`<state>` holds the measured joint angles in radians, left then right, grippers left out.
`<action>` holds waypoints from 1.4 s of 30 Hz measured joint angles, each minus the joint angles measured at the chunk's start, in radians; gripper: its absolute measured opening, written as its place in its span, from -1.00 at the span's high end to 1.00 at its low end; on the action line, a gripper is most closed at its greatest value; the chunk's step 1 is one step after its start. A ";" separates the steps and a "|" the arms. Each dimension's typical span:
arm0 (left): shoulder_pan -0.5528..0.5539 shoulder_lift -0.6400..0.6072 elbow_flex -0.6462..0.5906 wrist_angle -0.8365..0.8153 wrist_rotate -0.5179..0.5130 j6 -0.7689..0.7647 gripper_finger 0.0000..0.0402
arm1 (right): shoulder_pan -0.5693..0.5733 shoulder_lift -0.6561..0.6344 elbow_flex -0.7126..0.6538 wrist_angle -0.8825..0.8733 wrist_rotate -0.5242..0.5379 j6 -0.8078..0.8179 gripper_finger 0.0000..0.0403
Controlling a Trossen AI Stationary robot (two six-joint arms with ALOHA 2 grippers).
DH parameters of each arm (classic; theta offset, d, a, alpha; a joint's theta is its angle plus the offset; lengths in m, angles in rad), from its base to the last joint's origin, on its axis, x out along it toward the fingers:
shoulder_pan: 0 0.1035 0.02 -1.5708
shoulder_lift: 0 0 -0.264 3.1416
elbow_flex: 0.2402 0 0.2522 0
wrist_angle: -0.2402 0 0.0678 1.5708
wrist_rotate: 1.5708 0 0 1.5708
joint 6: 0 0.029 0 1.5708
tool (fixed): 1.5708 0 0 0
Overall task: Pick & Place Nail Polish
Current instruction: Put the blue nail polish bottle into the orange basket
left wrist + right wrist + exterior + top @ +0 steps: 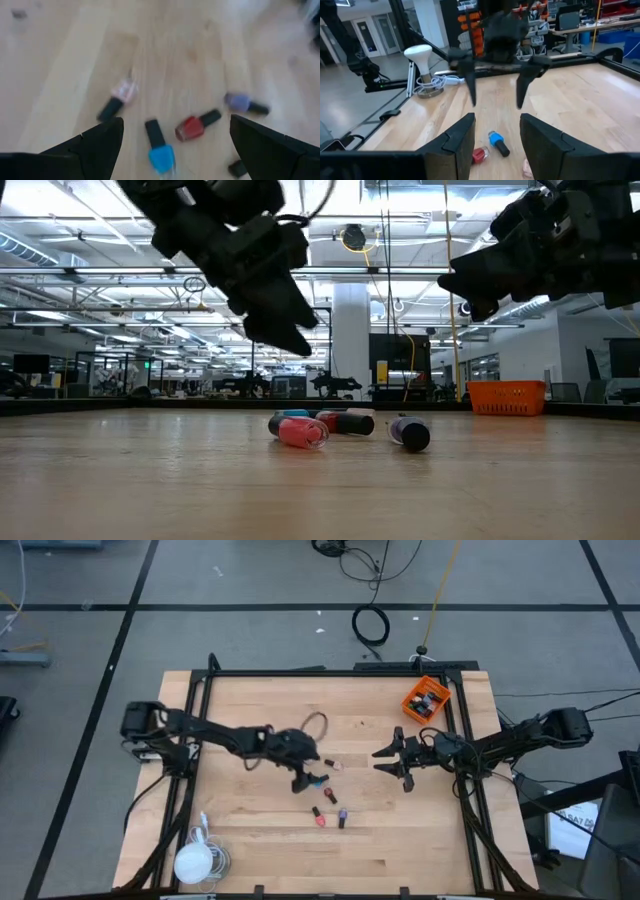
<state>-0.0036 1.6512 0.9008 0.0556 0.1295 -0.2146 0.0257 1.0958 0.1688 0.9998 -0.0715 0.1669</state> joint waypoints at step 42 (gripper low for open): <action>-0.116 0.261 0.212 -0.367 -0.208 -0.032 -0.77 | -0.006 -0.001 0.000 0.043 0.062 0.004 0.29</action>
<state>-0.1195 1.9121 1.1125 -0.3111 -0.0788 -0.2463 0.0196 1.0950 0.1688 1.0431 -0.0100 0.1707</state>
